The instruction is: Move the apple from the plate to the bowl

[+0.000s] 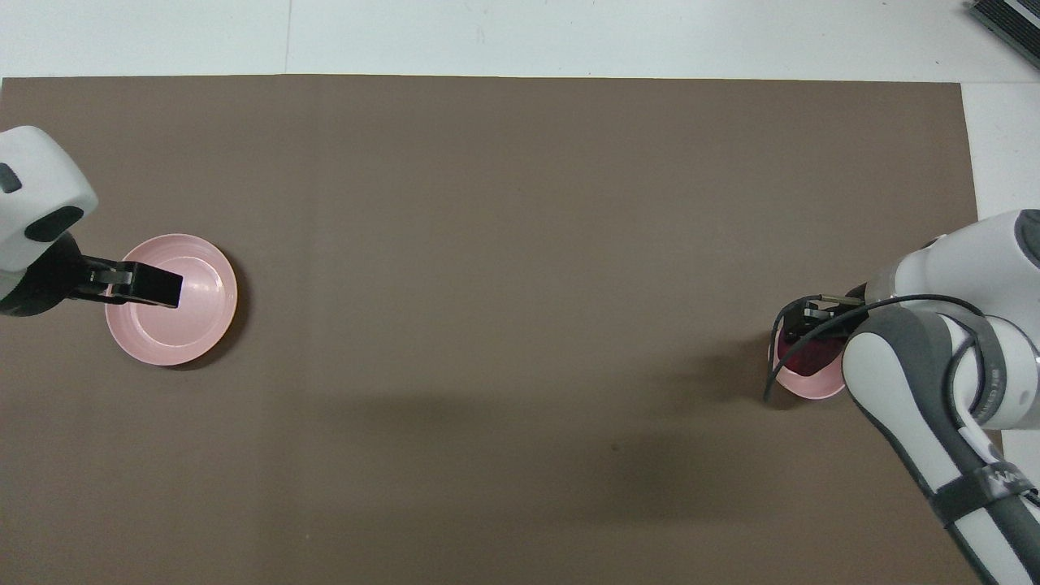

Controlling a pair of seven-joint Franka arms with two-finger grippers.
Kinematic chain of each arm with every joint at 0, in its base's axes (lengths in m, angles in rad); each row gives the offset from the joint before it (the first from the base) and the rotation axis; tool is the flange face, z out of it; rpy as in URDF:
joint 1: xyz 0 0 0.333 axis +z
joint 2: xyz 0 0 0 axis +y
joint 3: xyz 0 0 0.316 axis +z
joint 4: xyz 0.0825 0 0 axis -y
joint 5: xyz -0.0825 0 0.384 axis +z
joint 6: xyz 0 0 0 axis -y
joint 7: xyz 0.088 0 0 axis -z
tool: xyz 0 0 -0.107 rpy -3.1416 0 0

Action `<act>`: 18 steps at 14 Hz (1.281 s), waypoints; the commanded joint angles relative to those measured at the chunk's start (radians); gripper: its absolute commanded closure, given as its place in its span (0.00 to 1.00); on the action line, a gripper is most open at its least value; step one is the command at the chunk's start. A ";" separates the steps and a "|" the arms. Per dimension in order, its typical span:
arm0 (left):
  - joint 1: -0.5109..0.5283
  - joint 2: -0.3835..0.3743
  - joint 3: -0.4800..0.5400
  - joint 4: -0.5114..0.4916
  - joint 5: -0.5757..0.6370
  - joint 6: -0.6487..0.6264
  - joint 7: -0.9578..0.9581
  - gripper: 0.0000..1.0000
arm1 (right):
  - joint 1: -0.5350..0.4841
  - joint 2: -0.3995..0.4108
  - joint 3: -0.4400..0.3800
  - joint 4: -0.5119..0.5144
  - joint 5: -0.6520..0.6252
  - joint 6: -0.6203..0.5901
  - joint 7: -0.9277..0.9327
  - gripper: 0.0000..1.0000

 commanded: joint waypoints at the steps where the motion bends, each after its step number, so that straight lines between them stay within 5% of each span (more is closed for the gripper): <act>1: 0.011 0.016 -0.009 0.076 0.022 -0.066 0.003 0.00 | -0.051 -0.041 0.011 -0.074 -0.023 0.029 -0.070 1.00; 4: 0.065 0.007 -0.009 0.050 -0.016 -0.060 0.006 0.00 | -0.061 -0.013 0.012 -0.101 -0.023 0.069 -0.073 0.87; 5: 0.063 0.008 -0.009 0.051 -0.018 -0.057 0.005 0.00 | -0.056 0.004 0.014 -0.101 -0.023 0.091 -0.069 0.64; 6: 0.057 0.008 -0.009 0.051 -0.016 -0.061 -0.001 0.00 | -0.049 0.005 0.014 -0.100 -0.023 0.093 -0.067 0.08; 7: 0.059 0.008 -0.009 0.051 -0.016 -0.063 -0.001 0.00 | -0.045 0.008 0.014 -0.091 -0.023 0.086 -0.067 0.00; 18: 0.094 0.008 -0.009 0.048 -0.019 -0.055 0.002 0.00 | -0.055 0.013 0.015 0.365 -0.095 -0.253 -0.092 0.00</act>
